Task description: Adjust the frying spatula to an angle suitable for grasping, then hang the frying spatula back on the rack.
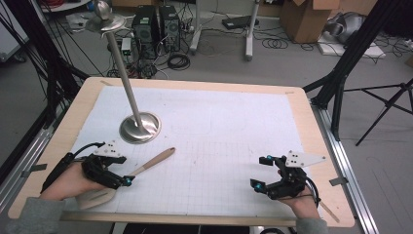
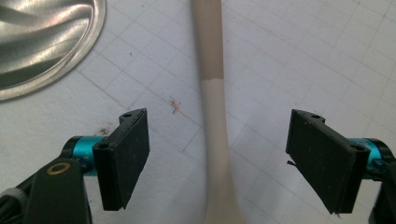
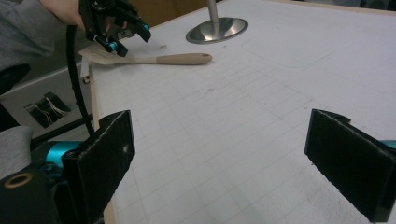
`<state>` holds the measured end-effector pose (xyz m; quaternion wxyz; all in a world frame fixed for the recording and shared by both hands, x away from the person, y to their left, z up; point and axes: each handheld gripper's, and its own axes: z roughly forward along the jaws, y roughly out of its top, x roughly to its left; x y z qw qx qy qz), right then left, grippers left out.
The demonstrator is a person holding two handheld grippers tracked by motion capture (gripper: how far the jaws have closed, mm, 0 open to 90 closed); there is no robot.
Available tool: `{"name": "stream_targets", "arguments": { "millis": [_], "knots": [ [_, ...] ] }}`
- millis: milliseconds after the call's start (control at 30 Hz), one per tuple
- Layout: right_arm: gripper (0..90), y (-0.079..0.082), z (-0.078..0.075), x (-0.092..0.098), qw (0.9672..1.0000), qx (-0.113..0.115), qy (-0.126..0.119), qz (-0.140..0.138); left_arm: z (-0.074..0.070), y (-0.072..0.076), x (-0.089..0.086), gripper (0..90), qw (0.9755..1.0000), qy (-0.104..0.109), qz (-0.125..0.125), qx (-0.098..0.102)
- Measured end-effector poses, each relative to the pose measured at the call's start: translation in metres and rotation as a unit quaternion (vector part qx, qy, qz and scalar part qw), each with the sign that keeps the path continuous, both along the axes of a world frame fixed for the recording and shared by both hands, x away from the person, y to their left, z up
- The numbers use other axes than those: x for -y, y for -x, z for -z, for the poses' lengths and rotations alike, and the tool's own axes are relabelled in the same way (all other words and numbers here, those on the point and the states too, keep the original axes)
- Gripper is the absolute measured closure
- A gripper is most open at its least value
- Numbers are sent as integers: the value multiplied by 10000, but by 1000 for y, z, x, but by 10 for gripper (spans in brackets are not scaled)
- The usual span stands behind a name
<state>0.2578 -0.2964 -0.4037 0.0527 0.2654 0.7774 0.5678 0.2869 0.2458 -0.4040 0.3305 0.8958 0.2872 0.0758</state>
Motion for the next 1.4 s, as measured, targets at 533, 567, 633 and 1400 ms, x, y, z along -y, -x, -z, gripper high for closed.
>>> {"name": "stream_targets", "arguments": {
  "millis": [533,567,633,1400],
  "knots": [
    [76,-2,1,-1,10000,-77,41,-7,5,1,-3,127,9999,-107,43,-110],
    [76,-2,1,-1,10000,-67,45,-17,6,1,-4,131,9998,-164,78,-117],
    [76,-1,1,-2,10000,-72,60,-9,7,2,-4,140,9997,-182,79,-173],
    [76,-2,1,-2,9999,-76,84,-43,11,0,-3,360,9983,-366,114,-449]
  ]
}}
